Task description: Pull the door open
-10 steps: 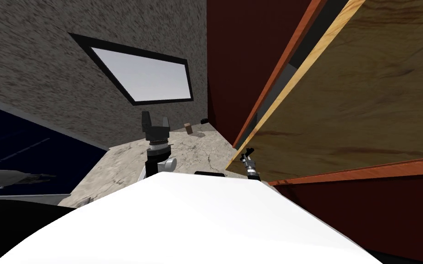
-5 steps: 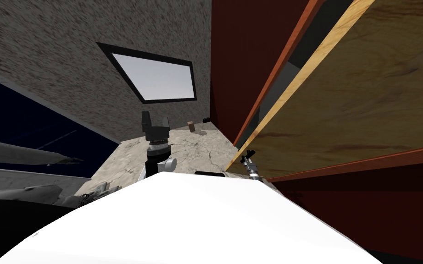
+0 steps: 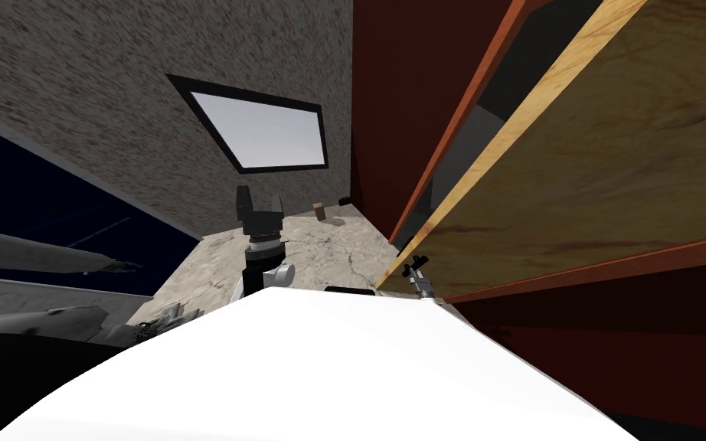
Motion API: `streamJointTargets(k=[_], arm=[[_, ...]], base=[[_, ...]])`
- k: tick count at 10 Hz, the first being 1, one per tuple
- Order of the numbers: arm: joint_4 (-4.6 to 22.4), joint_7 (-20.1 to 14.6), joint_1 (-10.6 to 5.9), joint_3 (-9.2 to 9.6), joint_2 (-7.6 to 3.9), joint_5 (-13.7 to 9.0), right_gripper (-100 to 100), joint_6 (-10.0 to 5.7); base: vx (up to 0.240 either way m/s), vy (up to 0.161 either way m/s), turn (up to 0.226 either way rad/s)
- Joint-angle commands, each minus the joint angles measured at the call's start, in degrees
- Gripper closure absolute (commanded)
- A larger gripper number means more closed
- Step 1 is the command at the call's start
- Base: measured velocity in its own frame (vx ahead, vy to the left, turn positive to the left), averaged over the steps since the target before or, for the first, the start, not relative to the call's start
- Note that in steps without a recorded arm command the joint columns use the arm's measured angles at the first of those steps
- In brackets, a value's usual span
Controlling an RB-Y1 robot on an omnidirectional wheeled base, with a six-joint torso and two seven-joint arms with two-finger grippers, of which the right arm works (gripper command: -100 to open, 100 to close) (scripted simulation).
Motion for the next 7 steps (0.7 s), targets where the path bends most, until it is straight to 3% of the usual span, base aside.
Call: streamJointTargets(k=[1,3,5,7], arm=[[1.1,-1.0,1.25,1.08,-0.61,0.8,100,-2.86],[1.8,-2.1,2.99,2.24,-1.61,1.7,100,-6.24],[1.8,-2.1,2.99,2.24,-1.61,1.7,100,-6.24],[2.6,-3.2,4.68,3.36,-2.57,2.6,100,-9.47]], base=[[-0.002,-0.010,0.005],[-0.018,-0.017,0.001],[-0.020,-0.004,-0.001],[-0.019,-0.015,0.003]])
